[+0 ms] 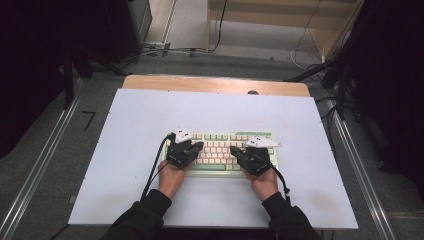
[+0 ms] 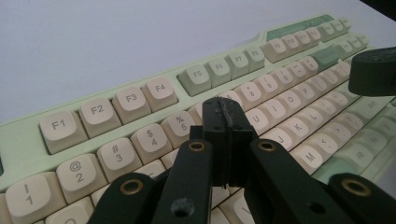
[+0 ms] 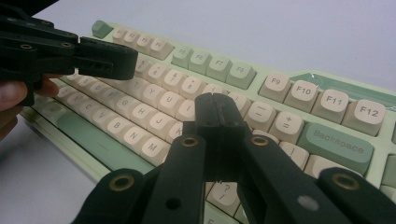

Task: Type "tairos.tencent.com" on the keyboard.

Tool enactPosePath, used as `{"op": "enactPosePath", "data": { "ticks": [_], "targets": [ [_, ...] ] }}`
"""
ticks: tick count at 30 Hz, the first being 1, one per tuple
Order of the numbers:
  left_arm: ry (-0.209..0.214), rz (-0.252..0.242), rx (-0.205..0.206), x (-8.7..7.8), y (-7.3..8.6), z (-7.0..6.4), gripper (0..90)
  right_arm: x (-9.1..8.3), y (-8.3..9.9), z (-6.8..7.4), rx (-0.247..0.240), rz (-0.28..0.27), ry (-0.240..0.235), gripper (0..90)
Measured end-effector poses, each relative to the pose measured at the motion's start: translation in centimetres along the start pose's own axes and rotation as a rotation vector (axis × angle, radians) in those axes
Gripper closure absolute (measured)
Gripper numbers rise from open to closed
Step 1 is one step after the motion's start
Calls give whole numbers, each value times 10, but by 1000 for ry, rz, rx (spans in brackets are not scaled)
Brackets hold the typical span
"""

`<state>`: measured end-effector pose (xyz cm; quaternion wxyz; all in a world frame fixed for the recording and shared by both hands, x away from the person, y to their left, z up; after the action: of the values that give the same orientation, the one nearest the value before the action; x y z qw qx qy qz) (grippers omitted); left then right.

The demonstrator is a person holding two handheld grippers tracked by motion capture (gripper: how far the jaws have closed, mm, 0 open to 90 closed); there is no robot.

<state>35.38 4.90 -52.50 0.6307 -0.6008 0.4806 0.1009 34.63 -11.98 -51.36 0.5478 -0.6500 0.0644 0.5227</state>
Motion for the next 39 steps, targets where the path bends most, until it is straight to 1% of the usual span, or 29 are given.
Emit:
{"op": "enactPosePath", "data": {
  "ticks": [8,13,14,15,23,25,27,33,37,39],
  "targets": [
    [5,-12,1,-8,1,0,900,0,0,0,-1,-2,0,873],
    [8,-20,1,-17,3,2,900,0,0,0,-1,-1,0,873],
    [5,-26,2,-22,4,5,900,0,0,0,-1,-2,0,873],
    [5,-26,2,-22,4,5,900,0,0,0,-1,-2,0,873],
    [-21,-25,-18,-39,16,24,900,2,0,-1,-1,1,5,873],
    [-22,-20,-23,-42,20,28,900,3,0,-2,-2,4,8,873],
    [-34,-13,-29,-44,25,33,900,3,0,-2,0,5,9,873],
    [-44,5,-42,-45,33,41,900,3,0,-3,2,2,10,873],
    [-50,22,-39,-42,35,42,900,3,0,-3,1,5,10,873],
    [-53,28,-44,-40,36,43,900,3,0,-3,1,4,10,873]
  ]
}}
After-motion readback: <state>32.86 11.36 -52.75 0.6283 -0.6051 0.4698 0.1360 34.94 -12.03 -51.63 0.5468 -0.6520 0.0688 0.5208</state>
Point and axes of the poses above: each handheld gripper's, and its own axes: x roughly forward along the jaws, y roughly out of its underside, z roughly to its left, the point moved 7 cm from there along x, roughly forward along the jaws, and after that the axes turned 13 degrees about z, right-handed, at the moved point
